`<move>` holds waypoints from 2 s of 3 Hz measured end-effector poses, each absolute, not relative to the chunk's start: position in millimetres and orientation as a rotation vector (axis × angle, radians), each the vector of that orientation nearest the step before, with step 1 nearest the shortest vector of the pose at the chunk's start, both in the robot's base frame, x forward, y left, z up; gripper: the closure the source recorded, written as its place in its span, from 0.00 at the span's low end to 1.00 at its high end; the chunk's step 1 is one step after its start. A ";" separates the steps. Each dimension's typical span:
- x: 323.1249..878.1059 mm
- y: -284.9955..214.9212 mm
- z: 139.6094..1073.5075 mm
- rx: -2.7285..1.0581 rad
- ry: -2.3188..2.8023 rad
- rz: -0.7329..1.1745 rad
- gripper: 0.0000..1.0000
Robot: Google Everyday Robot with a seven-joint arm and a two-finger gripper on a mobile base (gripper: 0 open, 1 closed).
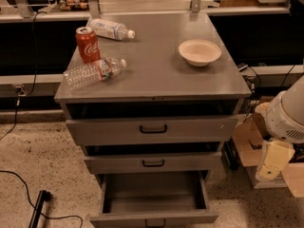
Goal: Close bottom drawer
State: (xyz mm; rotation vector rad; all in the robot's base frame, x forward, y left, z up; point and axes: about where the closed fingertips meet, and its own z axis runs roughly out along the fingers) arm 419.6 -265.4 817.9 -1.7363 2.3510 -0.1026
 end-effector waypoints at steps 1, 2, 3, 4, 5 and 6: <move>429.4 -288.0 779.6 -1.638 2.310 0.013 0.00; 450.8 -284.2 755.3 -1.493 2.117 0.151 0.00; 440.7 -280.2 750.4 -1.438 2.030 0.244 0.00; 443.4 -290.5 713.4 -1.493 2.049 0.233 0.00; 435.9 -293.2 626.9 -1.470 1.994 0.373 0.00; 428.2 -286.6 585.6 -1.499 1.957 0.446 0.00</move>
Offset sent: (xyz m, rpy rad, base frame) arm -0.0027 -0.0120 -0.0502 0.7299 -0.4558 0.4321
